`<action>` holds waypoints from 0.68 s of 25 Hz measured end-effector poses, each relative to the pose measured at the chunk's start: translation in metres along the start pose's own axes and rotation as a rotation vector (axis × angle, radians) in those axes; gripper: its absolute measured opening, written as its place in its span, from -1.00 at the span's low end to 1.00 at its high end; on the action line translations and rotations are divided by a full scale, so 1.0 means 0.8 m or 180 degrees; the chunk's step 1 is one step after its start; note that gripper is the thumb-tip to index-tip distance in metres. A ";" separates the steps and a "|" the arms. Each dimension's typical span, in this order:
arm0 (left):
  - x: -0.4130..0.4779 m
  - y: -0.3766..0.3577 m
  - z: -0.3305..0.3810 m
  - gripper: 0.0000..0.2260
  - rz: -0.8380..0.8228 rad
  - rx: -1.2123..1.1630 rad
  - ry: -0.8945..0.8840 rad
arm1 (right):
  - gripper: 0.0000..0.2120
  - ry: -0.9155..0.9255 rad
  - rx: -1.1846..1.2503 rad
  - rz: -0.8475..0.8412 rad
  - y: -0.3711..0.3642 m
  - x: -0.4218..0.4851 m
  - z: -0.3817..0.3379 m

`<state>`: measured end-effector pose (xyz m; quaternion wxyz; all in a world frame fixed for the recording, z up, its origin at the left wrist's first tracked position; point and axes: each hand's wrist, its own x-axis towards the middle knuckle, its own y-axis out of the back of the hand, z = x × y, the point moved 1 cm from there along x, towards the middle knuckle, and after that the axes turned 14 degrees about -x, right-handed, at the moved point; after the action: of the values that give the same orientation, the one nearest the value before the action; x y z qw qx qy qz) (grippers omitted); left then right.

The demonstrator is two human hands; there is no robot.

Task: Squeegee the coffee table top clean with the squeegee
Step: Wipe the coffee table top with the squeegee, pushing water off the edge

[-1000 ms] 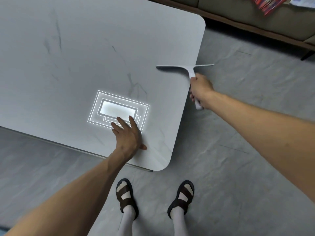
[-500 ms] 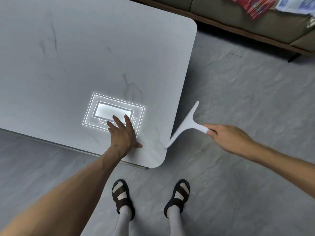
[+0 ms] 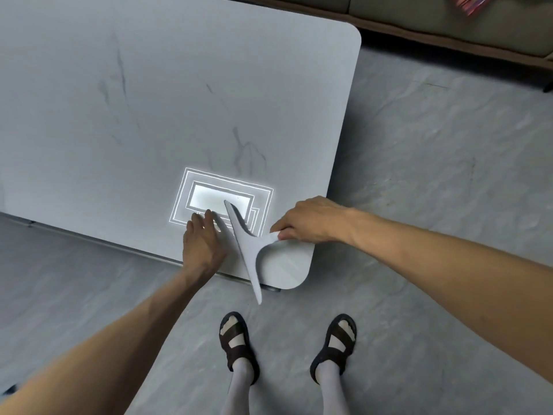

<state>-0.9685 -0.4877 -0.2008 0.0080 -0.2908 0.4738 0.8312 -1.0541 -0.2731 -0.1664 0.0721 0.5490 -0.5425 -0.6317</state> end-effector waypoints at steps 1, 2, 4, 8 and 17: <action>-0.001 -0.003 0.005 -0.41 -0.0014 0.0163 0.0018 | -0.68 -0.0128 -0.0006 0.0001 -0.003 -0.005 0.019; 0.001 -0.009 0.015 -0.31 -0.0063 0.0264 0.0039 | -0.68 -0.0281 -0.0006 0.0027 -0.005 -0.015 0.043; 0.007 -0.022 0.038 -0.03 -0.0311 0.0394 0.0134 | -0.70 -0.0666 0.0021 0.0083 -0.008 -0.045 0.098; 0.020 -0.042 0.068 0.03 -0.0674 0.0604 0.0219 | -0.73 -0.1714 -0.0015 0.0210 0.001 -0.109 0.195; 0.046 -0.003 0.034 -0.70 -0.0011 -0.0576 0.0142 | -0.79 -0.2970 0.3575 0.1597 0.051 -0.018 0.167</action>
<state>-1.0110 -0.4744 -0.2107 -0.0275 -0.3096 0.3964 0.8639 -1.1723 -0.1990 -0.1517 -0.3125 0.0407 -0.8641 -0.3925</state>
